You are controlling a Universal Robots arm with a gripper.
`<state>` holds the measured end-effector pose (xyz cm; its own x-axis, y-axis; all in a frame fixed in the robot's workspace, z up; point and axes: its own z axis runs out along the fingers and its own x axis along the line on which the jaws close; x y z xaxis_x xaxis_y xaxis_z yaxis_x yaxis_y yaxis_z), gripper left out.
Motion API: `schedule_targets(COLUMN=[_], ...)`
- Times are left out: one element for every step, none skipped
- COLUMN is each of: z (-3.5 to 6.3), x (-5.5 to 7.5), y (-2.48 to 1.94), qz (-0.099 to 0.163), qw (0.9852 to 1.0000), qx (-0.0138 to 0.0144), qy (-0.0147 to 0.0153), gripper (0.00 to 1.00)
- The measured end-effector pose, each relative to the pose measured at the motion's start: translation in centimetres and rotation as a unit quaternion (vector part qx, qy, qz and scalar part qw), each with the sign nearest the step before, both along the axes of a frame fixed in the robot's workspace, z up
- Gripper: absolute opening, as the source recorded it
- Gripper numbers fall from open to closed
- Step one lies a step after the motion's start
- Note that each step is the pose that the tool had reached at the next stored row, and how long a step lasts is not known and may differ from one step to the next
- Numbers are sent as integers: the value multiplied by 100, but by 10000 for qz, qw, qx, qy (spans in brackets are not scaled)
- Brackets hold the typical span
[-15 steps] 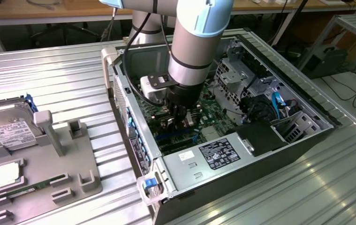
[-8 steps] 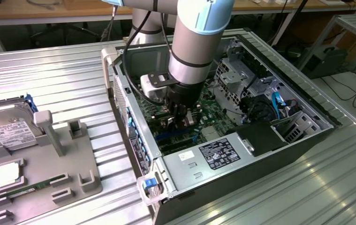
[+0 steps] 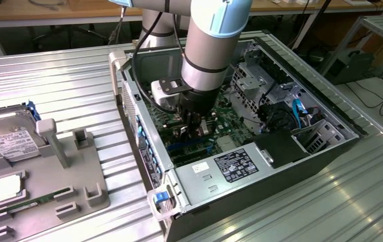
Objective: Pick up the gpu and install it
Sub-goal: 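Insert the gpu into the slot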
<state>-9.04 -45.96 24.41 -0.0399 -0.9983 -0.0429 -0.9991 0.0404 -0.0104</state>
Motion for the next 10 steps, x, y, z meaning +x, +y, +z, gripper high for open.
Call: schedule_targets(z=[0,-1,-2,-3,-4,-7,-7,-7,-8,-41], x=[0,0,0,0,-1,-13,-14,-14,-14,-15], y=[0,-1,-1,0,0,0,0,-5,-5,-6], qz=[0,0,0,0,0,1,57,87,88,93], qw=[10000,10000,10000,10000,10000,10000,10000,10000,10000,10000], qx=[-1,-1,-1,0,0,1,0,0,0,-4], qy=[0,0,0,0,0,-1,0,0,0,5], gripper=[28,28,28,28,28,28,28,28,28,28])
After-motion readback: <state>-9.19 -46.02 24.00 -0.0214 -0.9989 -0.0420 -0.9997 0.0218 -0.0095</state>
